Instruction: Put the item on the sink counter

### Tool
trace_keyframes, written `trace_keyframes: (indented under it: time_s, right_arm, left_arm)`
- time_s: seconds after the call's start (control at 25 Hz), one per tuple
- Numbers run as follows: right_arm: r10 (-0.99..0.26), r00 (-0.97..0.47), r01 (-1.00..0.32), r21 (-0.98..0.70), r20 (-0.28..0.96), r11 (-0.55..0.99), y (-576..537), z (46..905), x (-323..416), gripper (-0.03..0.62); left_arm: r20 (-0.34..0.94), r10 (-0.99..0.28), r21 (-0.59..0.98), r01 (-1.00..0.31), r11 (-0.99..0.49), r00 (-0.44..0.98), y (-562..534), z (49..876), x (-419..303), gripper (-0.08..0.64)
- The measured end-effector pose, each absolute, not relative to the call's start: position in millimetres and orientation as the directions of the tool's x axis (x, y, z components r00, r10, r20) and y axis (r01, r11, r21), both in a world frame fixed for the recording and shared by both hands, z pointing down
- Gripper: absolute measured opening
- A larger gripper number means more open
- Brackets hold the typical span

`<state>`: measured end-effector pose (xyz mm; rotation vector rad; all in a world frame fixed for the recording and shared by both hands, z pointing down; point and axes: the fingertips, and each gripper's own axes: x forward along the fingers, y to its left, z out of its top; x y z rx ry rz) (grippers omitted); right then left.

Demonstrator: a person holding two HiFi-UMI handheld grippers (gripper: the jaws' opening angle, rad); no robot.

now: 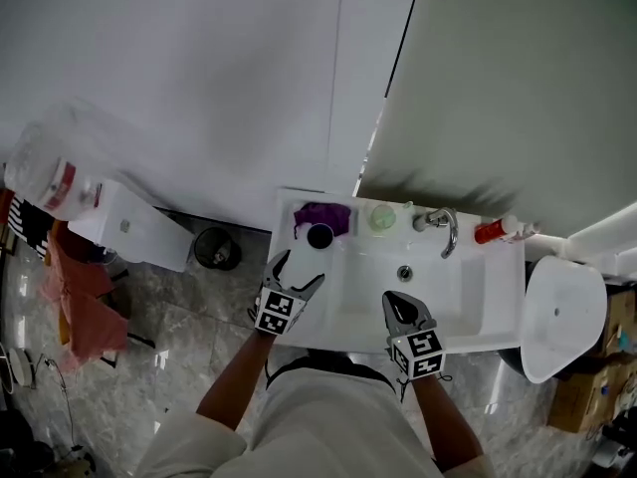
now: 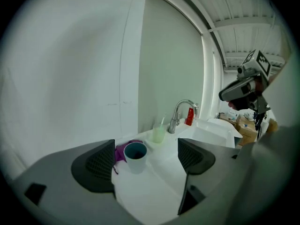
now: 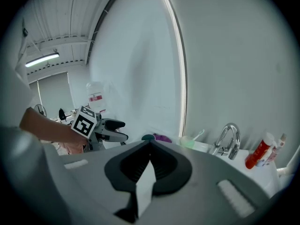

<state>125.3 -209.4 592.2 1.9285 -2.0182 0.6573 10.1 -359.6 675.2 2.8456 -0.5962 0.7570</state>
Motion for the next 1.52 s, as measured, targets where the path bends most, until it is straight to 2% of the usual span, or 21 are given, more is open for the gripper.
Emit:
trace_keyframes:
  time_s: [0.2, 0.56, 0.84, 1.08, 1.52]
  right_arm:
    - [-0.88, -0.116, -0.989, -0.134, 0.46, 0.06, -198, 581, 121, 0.011]
    - [-0.902, -0.18, -0.979, -0.16, 0.393, 0.125, -149, 555, 115, 0.011]
    - [-0.909, -0.212, -0.972, -0.171, 0.36, 0.159, -106, 542, 108, 0.011]
    - [-0.911, -0.231, -0.968, -0.175, 0.341, 0.18, -85, 535, 99, 0.011]
    - [-0.918, -0.243, -0.966, -0.159, 0.313, 0.202, -74, 522, 58, 0.011]
  left_arm:
    - [0.466, -0.399, 0.018, -0.459, -0.888, 0.79, -339, 641, -3, 0.392]
    - [0.439, -0.503, 0.014, -0.565, -0.825, 0.745, -276, 598, -33, 0.238]
    - [0.426, -0.53, 0.033, -0.598, -0.801, 0.733, -219, 573, -54, 0.127]
    - [0.406, -0.558, 0.034, -0.622, -0.782, 0.724, -186, 552, -74, 0.066]
    - [0.38, -0.556, 0.044, -0.615, -0.787, 0.739, -159, 526, -118, 0.011]
